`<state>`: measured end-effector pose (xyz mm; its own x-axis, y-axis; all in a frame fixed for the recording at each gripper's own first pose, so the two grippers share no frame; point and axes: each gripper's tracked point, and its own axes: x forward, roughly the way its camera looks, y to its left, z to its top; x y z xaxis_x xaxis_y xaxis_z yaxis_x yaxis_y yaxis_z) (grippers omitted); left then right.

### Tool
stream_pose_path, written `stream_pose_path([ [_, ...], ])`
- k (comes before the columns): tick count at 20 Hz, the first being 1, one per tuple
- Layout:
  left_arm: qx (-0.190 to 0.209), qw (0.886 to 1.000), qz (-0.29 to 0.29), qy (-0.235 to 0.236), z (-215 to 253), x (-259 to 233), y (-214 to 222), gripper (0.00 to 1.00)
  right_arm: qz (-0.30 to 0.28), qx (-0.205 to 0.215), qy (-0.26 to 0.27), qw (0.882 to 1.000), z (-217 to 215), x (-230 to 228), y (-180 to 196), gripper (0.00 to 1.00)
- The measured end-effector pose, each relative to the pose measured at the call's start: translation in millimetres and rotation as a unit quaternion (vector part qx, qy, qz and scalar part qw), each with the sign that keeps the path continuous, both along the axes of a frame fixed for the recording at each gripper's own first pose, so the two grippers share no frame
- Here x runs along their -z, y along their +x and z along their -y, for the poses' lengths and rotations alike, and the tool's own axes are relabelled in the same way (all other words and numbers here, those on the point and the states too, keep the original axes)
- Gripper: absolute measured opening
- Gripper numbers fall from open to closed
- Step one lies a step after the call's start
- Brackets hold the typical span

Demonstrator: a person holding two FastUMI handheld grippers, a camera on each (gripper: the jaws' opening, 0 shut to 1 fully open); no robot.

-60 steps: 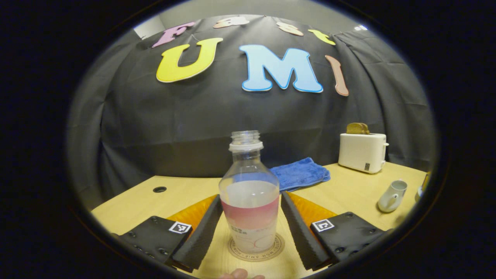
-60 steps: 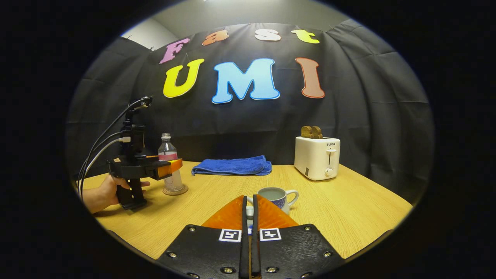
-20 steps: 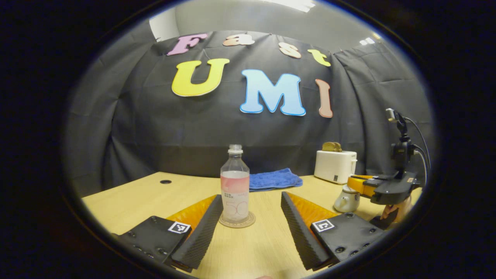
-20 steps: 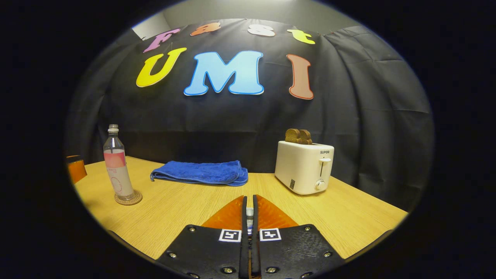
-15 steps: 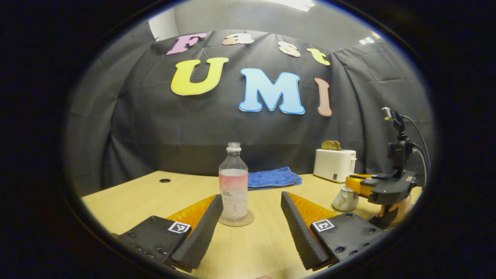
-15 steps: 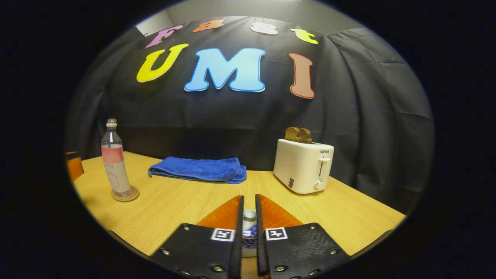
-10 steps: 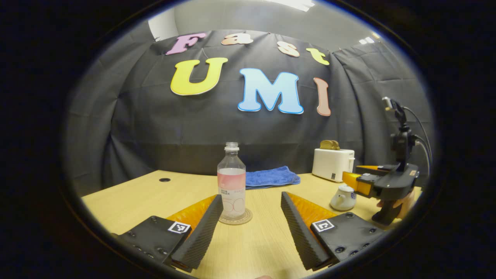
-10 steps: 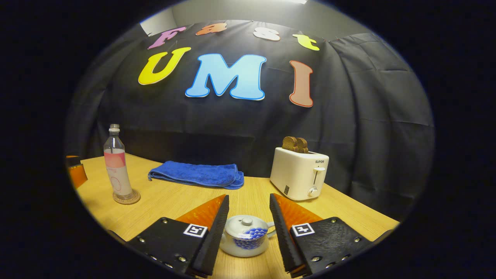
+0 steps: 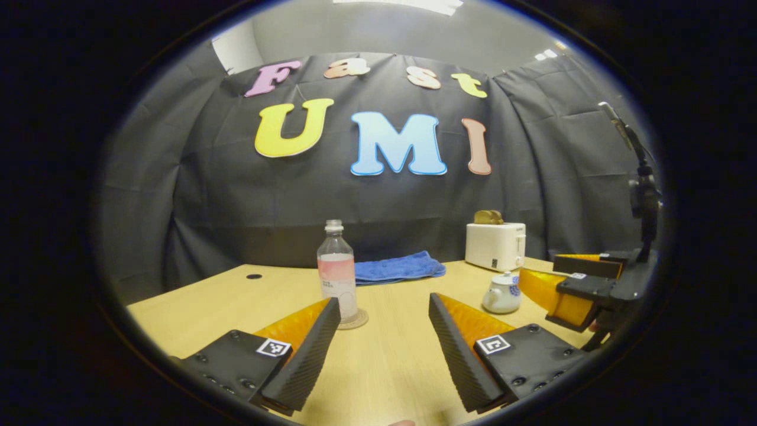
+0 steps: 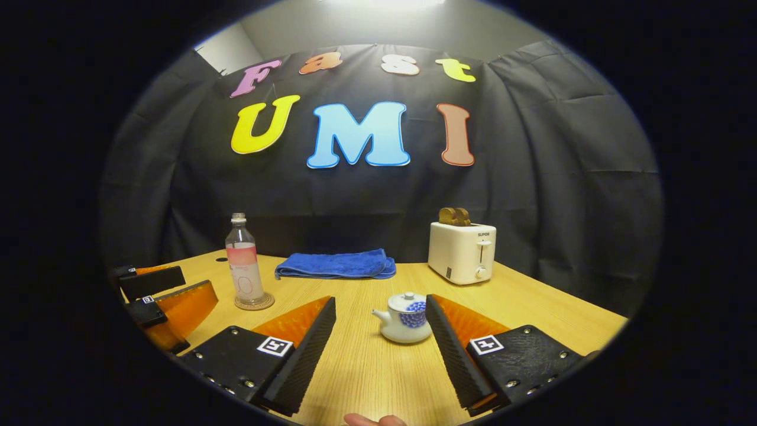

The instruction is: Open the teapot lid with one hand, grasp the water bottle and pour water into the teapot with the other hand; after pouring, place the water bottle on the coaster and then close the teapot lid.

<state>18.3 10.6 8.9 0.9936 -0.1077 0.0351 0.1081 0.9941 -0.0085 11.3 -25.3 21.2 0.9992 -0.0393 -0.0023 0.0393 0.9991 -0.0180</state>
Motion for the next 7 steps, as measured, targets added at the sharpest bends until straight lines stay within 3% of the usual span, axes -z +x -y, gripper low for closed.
stream_pose_path([
  [6, -0.012, 1.0, -0.017, 0.008, 13, 17, -20, 1.0, -0.027, -0.008, 0.02, 0.999, -17, 27, -29, 0.93],
  [7, -0.014, 1.0, -0.004, 0.008, 12, 11, -24, 1.0, -0.006, -0.008, 0.015, 1.0, -18, 23, -29, 0.94],
])
